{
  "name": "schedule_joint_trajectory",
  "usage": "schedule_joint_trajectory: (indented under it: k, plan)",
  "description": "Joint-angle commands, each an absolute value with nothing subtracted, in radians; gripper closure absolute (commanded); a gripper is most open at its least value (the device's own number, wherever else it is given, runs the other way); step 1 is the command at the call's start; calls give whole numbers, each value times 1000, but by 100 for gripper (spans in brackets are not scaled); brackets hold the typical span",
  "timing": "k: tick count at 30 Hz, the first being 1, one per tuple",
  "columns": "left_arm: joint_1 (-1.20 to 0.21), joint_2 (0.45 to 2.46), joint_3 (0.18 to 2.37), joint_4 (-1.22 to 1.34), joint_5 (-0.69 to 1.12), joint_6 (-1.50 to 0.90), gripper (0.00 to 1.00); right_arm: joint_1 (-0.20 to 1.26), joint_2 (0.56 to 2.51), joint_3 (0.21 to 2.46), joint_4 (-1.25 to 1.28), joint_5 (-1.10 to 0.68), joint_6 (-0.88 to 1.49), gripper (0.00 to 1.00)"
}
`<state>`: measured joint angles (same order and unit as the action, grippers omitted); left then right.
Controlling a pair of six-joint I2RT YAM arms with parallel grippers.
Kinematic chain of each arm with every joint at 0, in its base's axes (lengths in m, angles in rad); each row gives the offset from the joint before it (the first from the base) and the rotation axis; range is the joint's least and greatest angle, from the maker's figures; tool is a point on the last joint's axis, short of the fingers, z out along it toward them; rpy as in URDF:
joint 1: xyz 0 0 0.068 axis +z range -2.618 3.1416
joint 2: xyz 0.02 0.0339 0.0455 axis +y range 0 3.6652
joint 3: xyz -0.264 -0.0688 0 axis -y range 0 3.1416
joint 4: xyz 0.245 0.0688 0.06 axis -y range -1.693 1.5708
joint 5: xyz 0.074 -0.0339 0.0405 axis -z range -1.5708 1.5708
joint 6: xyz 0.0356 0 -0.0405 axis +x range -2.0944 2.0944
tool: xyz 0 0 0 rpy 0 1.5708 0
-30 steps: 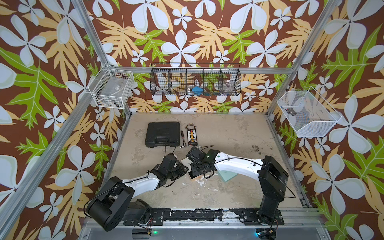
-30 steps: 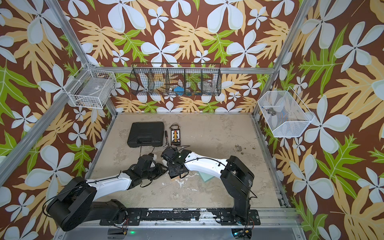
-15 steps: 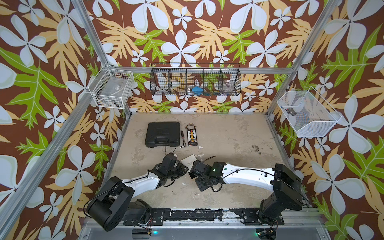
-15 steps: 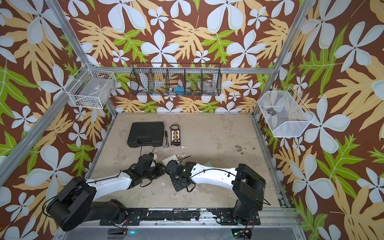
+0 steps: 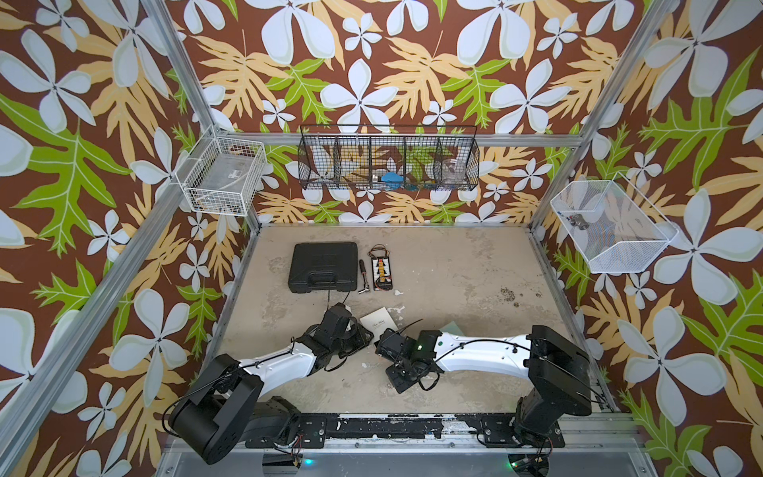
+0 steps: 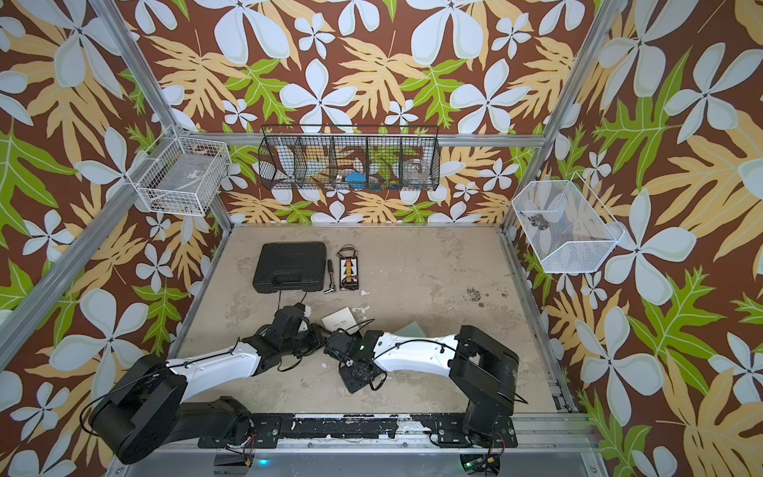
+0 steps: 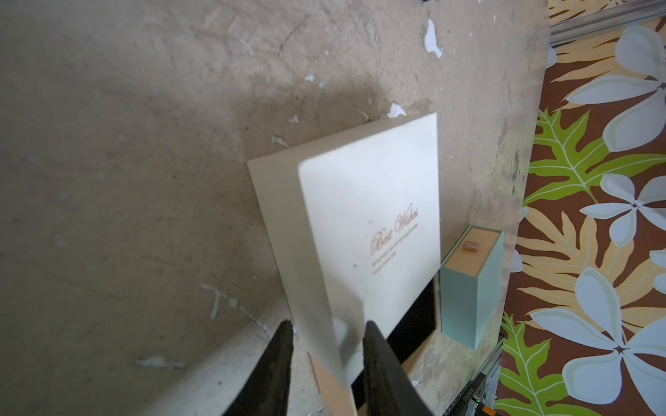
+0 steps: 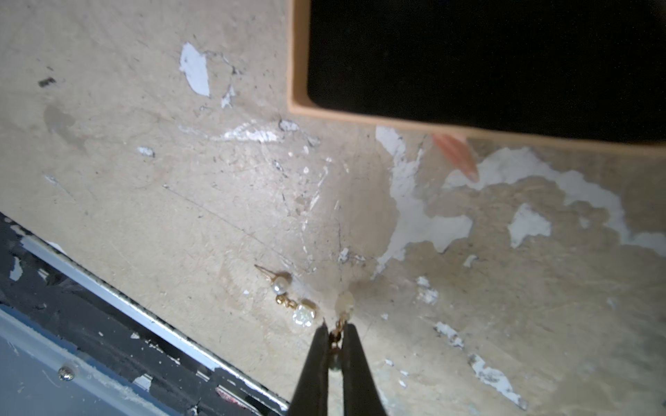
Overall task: Take out the earrings from the drawer-style jewelry box
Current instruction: Place the earring at the center of the board.
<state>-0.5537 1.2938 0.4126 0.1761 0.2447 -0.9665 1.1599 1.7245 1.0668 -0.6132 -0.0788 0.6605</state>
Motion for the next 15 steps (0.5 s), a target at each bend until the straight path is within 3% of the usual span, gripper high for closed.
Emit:
schedule_joint_trajectory:
  k: [1,15]
  plan:
    - [-554,1277,422,152,244,-962,65,1161,1732,1065,-607,-92,654,91]
    - [-553,1204,468,63,199,-954,64,1160,1728,1046,-588,-98,673,86]
